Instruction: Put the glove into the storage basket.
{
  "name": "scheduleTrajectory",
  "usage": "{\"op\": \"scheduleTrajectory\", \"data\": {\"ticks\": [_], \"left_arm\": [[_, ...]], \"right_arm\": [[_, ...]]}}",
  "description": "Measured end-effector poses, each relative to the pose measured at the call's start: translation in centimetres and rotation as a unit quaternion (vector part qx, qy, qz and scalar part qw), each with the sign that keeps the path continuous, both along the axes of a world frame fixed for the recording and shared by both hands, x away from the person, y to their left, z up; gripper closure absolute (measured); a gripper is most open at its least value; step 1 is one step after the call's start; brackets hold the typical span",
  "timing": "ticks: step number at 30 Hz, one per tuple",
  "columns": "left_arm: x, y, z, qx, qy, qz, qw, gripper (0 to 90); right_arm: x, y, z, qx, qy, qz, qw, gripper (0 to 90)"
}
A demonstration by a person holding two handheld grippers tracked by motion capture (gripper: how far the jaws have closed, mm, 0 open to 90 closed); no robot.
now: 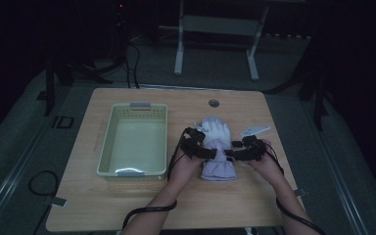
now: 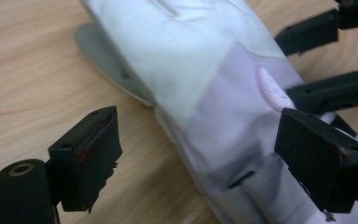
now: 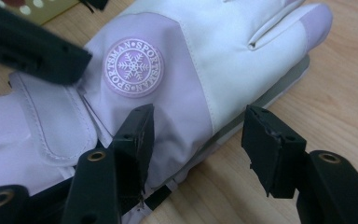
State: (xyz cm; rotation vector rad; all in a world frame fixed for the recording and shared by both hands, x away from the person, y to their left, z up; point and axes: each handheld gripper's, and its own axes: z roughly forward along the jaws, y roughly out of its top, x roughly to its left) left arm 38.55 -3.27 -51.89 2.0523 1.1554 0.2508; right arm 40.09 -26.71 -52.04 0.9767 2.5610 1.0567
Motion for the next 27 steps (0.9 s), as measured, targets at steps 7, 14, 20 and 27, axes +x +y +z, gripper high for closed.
{"op": "scheduleTrajectory", "data": {"ticks": [7, 14, 20, 27], "left_arm": [[0.8, -0.4, -1.8, 0.018, 0.047, -0.006, 0.9987, 20.4], [1.6, 0.1, -3.1, -0.050, 0.110, -0.034, 0.9920, 45.5], [1.8, 0.2, -3.0, -0.072, 0.121, -0.063, 0.9880, 67.1], [1.6, 0.5, -1.8, -0.087, 0.118, -0.072, 0.9865, 75.1]], "right_arm": [[0.2, 0.3, -1.0, -0.016, 0.020, -0.002, 0.9997, 43.0], [1.0, 0.5, -1.9, 0.002, 0.084, -0.018, 0.9963, 44.6], [0.5, 1.1, -1.6, 0.002, 0.087, -0.022, 0.9960, 77.1], [-0.3, 1.2, -0.4, 0.000, 0.062, -0.029, 0.9976, 82.0]]}}
